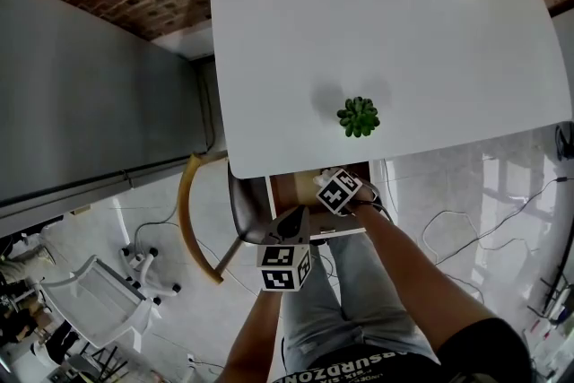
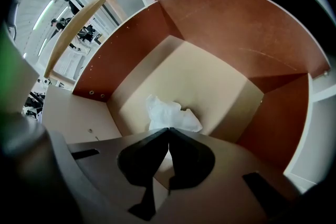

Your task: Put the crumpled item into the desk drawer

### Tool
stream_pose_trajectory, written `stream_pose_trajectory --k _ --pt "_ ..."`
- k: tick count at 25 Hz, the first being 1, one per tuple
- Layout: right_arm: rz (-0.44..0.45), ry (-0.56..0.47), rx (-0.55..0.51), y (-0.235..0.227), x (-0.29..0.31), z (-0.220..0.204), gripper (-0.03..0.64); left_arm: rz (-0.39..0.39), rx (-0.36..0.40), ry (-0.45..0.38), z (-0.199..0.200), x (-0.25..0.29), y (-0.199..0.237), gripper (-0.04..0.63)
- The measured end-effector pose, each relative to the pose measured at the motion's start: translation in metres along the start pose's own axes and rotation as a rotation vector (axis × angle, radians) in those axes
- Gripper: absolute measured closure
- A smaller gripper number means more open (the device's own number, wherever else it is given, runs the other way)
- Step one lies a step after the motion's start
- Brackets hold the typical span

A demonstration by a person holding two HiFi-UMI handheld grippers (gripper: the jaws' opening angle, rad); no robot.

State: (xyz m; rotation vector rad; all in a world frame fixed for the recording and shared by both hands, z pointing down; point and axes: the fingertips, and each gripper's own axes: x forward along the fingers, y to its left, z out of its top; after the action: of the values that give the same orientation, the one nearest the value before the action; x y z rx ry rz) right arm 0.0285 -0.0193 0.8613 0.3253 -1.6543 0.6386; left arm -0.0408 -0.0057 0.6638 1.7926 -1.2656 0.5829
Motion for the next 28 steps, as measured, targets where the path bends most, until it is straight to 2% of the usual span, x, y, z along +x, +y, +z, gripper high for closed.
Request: stream_pose_trajectory --k 13,23,28 --pt "0.011 0.026 0.007 -0.001 0.009 0.004 0.614 0.001 -0.005 0.002 0.007 0.002 0.016 0.589" --pt "0.018 0.038 0.024 0.004 0.010 0.006 0.536 -0.011 0.008 0.010 0.009 0.000 0.023 0.589" --pt "0.021 0.016 0.048 0.009 0.004 0.010 0.520 -0.021 0.021 0.010 0.011 -0.004 0.024 0.589"
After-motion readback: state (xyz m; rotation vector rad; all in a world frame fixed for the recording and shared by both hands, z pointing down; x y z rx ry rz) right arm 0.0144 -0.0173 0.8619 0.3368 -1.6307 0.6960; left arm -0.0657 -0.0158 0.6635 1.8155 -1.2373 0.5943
